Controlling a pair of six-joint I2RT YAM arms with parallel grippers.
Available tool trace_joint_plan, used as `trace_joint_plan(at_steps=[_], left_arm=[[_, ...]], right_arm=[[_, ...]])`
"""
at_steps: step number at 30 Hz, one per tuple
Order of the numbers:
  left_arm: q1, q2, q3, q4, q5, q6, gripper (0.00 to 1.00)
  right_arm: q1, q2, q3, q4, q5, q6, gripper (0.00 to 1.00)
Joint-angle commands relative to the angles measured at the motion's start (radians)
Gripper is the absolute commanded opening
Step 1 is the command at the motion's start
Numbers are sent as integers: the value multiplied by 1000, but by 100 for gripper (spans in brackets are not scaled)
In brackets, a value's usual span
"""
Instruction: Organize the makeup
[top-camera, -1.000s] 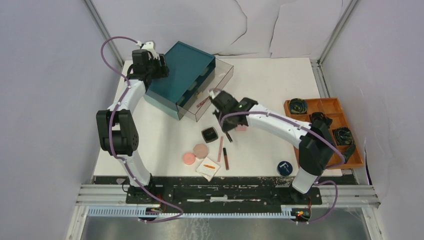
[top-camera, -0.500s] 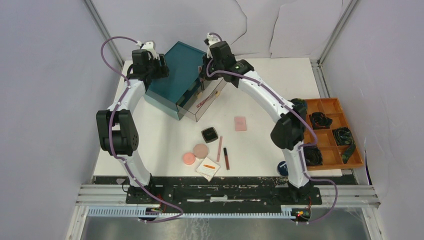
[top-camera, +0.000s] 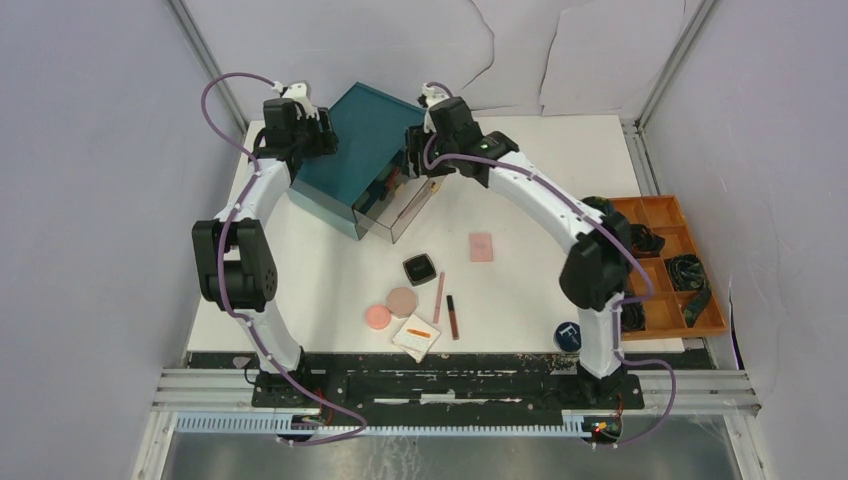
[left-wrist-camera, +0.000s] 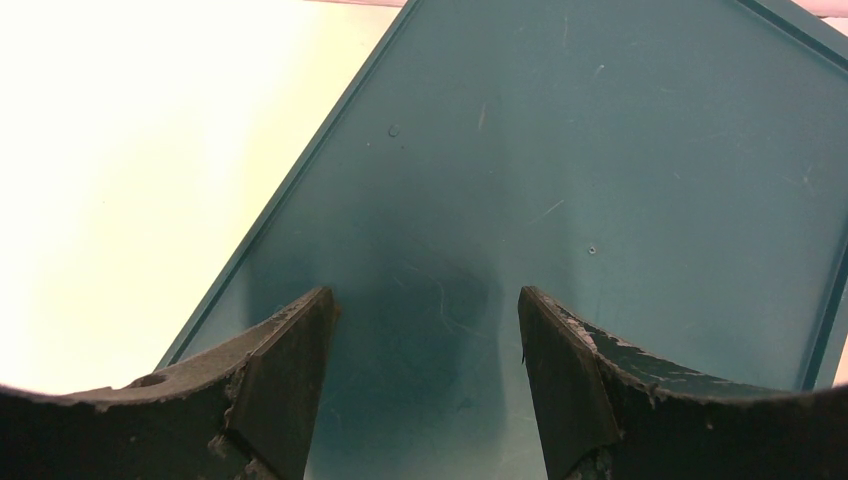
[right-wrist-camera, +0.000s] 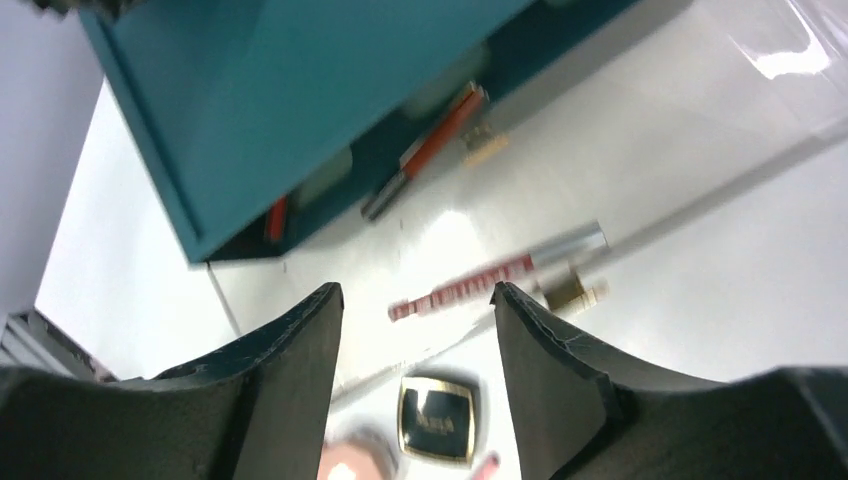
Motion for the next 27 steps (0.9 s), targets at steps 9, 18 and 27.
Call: trace_joint_plan(at_steps=[9,18,27], left_arm=[[10,47,-26,-123,0,-6,75],[10,54,-18,-131,5,-6,75],[10,42,-29,-127,-8,-1,75]], right_arm=[[162,-473,-657,-133,147,-113,61],[237,-453,-902,-52,118,-20,56],[261,-362,-905,13,95,-12,56]])
